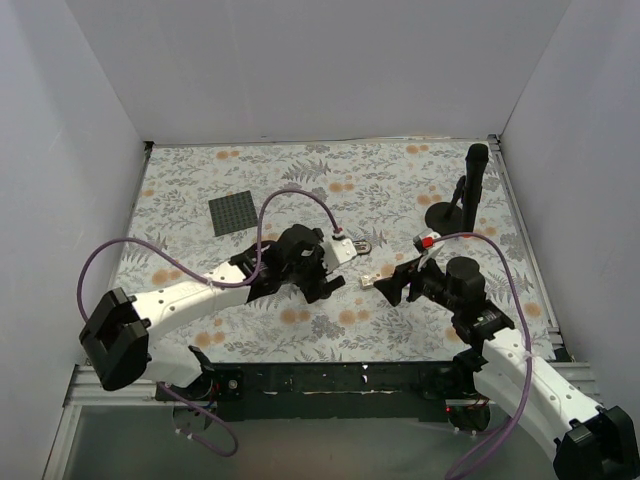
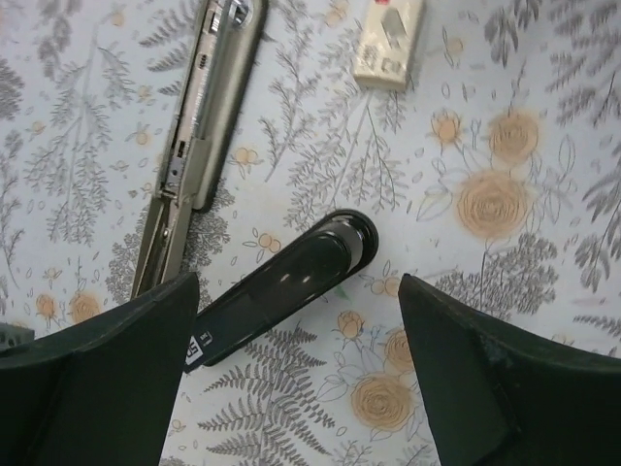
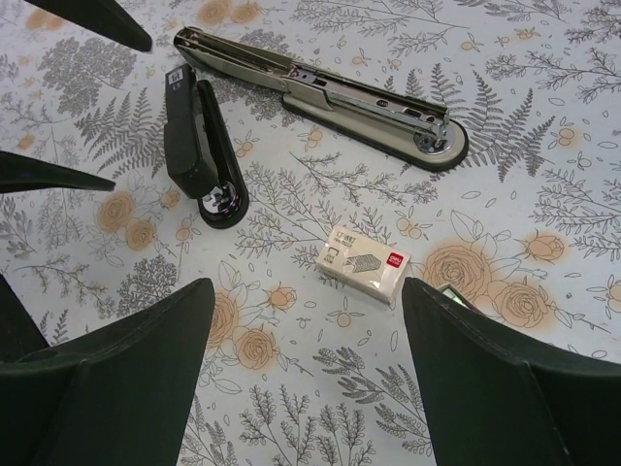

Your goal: Load the staples into the stapler

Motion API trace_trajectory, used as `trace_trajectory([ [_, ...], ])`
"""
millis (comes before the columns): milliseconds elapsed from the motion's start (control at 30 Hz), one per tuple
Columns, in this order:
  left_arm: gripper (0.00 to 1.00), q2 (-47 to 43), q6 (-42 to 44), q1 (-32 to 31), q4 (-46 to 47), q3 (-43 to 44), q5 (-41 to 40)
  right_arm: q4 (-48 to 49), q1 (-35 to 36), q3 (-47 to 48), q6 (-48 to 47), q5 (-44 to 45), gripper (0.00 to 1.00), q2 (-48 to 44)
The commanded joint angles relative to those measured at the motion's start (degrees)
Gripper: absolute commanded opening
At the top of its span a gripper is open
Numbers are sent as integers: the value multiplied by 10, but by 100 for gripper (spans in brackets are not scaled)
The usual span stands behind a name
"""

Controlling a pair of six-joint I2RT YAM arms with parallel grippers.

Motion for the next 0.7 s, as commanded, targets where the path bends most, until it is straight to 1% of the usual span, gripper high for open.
trace_trajectory([
  [0,81,48,205,34,-43,21,137,7,2,-6,-13,-13,86,-16],
  [33,81,60,210,50,-51,39,151,5,2,-6,-14,-14,86,-15],
  [100,80,99,230,59,-80,56,171,6,2,-6,-16,-17,86,-14],
  [133,78,113,230,63,-87,69,170,6,2,-7,-16,-19,86,-14],
  [167,74,123,255,63,-102,74,170,8,2,-7,-16,-19,86,-13],
  [200,74,143,261,65,-109,80,174,9,2,-7,-16,-20,86,-13],
  [433,64,198,282,68,-119,104,196,12,2,-9,-18,-15,85,0],
  [500,58,207,280,68,-126,115,211,15,2,-10,-18,-18,85,2],
  [533,51,217,280,68,-130,120,217,16,2,-11,-18,-19,85,4],
  [567,49,220,278,68,-137,124,223,16,2,-12,-18,-22,85,4],
  [600,44,222,276,68,-141,130,226,17,2,-12,-18,-25,85,5],
  [633,36,224,274,68,-146,133,229,21,2,-12,-18,-29,85,11],
  [667,32,223,273,68,-151,135,238,22,2,-12,-18,-36,85,15],
])
